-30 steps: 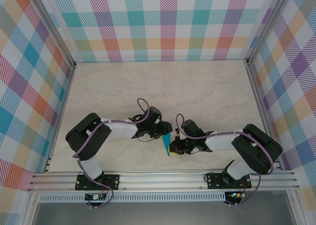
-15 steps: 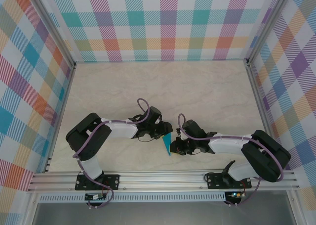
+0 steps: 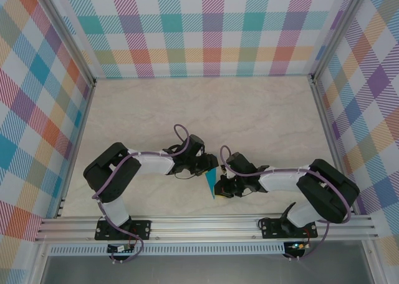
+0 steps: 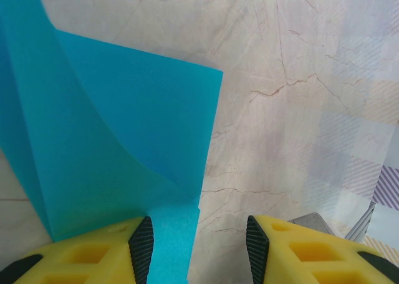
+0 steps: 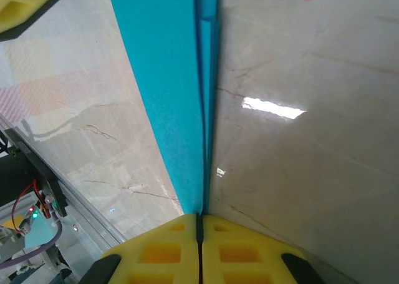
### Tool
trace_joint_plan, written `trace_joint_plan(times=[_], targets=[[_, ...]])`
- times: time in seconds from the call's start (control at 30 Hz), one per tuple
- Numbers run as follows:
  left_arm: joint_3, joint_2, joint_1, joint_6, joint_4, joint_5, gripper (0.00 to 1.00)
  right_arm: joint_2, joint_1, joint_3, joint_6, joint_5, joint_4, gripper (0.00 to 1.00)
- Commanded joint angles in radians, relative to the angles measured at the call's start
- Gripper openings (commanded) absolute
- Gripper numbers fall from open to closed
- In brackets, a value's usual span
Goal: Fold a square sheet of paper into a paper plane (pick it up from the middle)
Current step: Fold the wing for the fifth time at the center of the table.
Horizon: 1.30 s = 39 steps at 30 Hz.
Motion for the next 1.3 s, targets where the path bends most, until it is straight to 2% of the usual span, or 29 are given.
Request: trace_joint_plan(times=[0.0, 0.13, 0.3, 0.5, 0.6, 0.8, 0.93, 1.17, 1.27], targets=[[-0.011, 0.052, -0.014, -0.009, -0.085, -0.025, 0.47, 0.047, 0.054, -0.003, -0.03, 0.04, -0.14, 0.07], [-0.013, 0.055, -0.013, -0.011, -0.087, -0.026, 0.47, 0.012, 0.063, -0.012, -0.022, 0.088, -0.186, 0.11], [-0.009, 0.053, -0.013, -0.009, -0.093, -0.02, 0.47, -0.105, 0.063, -0.006, -0.003, 0.121, -0.171, 0.14], [-0.006, 0.052, -0.013, -0.001, -0.101, -0.018, 0.47, -0.259, 0.062, 0.001, 0.043, 0.202, -0.179, 0.12], [-0.003, 0.057, -0.013, 0.002, -0.1, -0.013, 0.47, -0.306, 0.06, -0.023, 0.084, 0.216, -0.102, 0.11], [-0.001, 0.057, -0.015, 0.006, -0.103, -0.009, 0.47, -0.241, 0.059, -0.103, 0.227, 0.196, 0.223, 0.07], [-0.003, 0.055, -0.015, 0.005, -0.101, -0.012, 0.47, -0.159, 0.057, -0.101, 0.256, 0.164, 0.333, 0.08], [-0.001, 0.062, -0.015, 0.004, -0.1, -0.008, 0.47, -0.047, 0.058, -0.157, 0.274, 0.13, 0.367, 0.07], [-0.002, 0.063, -0.015, 0.003, -0.101, -0.013, 0.47, -0.02, 0.071, -0.163, 0.236, 0.075, 0.298, 0.07]])
